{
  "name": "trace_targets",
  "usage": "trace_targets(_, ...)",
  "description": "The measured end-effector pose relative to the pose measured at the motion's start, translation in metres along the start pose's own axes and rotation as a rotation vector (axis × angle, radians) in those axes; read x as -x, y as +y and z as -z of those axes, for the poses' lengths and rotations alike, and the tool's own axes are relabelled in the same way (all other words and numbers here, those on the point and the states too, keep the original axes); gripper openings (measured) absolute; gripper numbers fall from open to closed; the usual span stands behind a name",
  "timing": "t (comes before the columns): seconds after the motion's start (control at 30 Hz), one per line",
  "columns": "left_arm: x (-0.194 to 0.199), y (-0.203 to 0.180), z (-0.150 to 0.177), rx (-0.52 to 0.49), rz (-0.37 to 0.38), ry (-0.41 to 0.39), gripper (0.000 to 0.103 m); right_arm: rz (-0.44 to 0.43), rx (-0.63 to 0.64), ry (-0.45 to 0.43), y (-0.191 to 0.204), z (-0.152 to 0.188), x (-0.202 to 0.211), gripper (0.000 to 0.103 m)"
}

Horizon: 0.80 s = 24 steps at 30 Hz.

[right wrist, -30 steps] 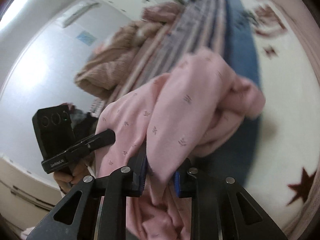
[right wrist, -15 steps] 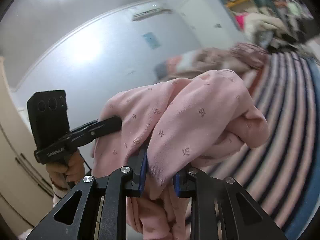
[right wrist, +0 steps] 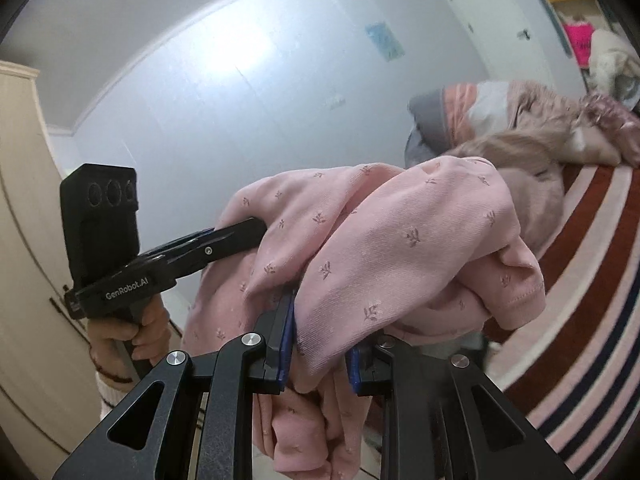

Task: Fold small clothes
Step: 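Carry the folded shirt with both grippers to the clothes pile on the chair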

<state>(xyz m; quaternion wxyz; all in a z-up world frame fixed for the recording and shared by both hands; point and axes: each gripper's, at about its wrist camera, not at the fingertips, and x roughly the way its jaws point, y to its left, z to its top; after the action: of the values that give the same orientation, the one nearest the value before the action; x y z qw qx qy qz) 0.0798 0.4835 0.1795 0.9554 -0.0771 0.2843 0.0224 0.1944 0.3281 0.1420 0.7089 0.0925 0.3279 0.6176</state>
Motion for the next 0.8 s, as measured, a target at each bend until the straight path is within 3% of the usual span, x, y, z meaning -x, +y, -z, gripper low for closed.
trace_targets(0.13, -0.046, 0.051, 0.018, 0.077, -0.066, 0.077, 0.02, 0.074, -0.048, 0.093, -0.012, -0.01, -0.074, 0.016)
trace_targets(0.2, -0.079, 0.074, 0.031, 0.075, -0.115, 0.138, 0.021, 0.097, -0.079, 0.125, -0.027, -0.003, -0.091, 0.016)
trace_targets(0.3, -0.108, 0.098, 0.045, 0.092, -0.12, 0.181, 0.024, 0.154, -0.098, 0.16, -0.051, -0.001, -0.119, 0.016)
trace_targets(0.37, -0.121, 0.11, 0.051, 0.117, -0.107, 0.181, 0.032, 0.187, -0.107, 0.176, -0.056, -0.001, -0.129, 0.019)
trace_targets(0.5, -0.127, 0.123, 0.055, 0.166, -0.097, 0.182, 0.044, 0.21, -0.09, 0.195, -0.058, 0.004, -0.127, 0.026)
trace_targets(0.67, -0.109, 0.114, 0.046, 0.144, -0.123, 0.152, 0.053, 0.153, -0.071, 0.221, -0.053, 0.003, -0.108, 0.063)
trace_targets(0.8, -0.089, 0.113, 0.04, 0.16, -0.146, 0.111, 0.058, 0.169, -0.019, 0.199, -0.039, -0.003, -0.081, 0.065)
